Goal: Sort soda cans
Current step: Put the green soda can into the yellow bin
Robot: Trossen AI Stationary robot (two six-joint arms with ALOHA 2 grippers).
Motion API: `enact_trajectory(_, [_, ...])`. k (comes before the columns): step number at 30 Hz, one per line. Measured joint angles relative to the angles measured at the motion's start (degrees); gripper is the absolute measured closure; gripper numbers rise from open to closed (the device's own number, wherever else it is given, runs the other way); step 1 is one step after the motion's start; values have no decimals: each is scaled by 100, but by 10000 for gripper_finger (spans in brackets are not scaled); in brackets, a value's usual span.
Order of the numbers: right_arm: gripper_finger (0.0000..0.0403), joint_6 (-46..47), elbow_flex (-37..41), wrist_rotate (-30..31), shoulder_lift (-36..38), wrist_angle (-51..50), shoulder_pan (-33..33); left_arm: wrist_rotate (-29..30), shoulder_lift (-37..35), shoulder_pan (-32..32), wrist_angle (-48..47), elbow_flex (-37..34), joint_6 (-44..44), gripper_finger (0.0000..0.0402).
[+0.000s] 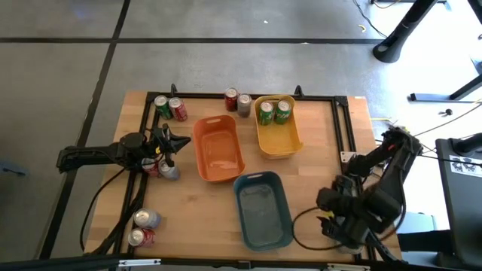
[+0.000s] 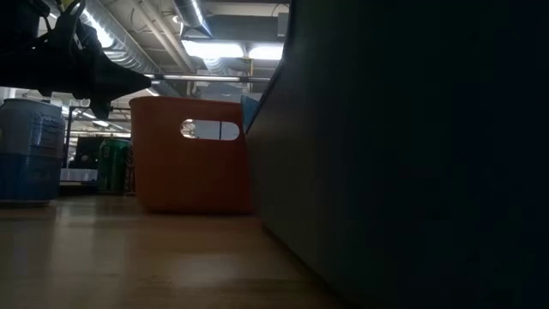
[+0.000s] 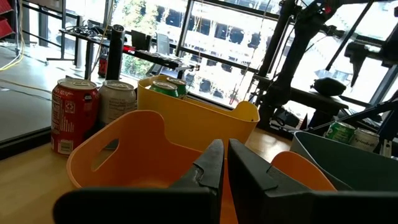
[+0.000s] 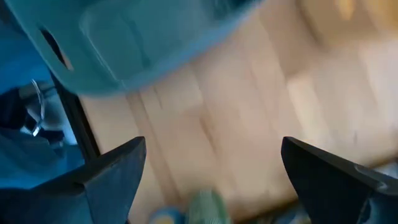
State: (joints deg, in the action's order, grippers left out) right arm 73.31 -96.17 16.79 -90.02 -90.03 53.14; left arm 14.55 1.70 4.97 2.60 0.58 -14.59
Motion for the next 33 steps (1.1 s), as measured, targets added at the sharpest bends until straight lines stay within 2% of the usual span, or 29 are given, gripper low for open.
enact_trajectory(4, [31, 809, 468, -540, -4, -3, 284, 0, 0, 0, 1, 2, 83, 386])
enact_trajectory(9, [31, 1342, 663, -953, -4, 4, 554, 0, 2, 0, 1, 0, 111, 386])
enact_trajectory(19, [31, 1654, 667, -1047, -4, 184, 726, 0, 0, 0, -1, 2, 1, 386])
enact_trajectory(25, [31, 1651, 672, -753, -30, 447, 722, 2, 1, 0, 0, 0, -27, 386])
enact_trajectory(33, [31, 1679, 667, -1080, -89, 343, 722, 2, 1, 0, 2, 1, -68, 386])
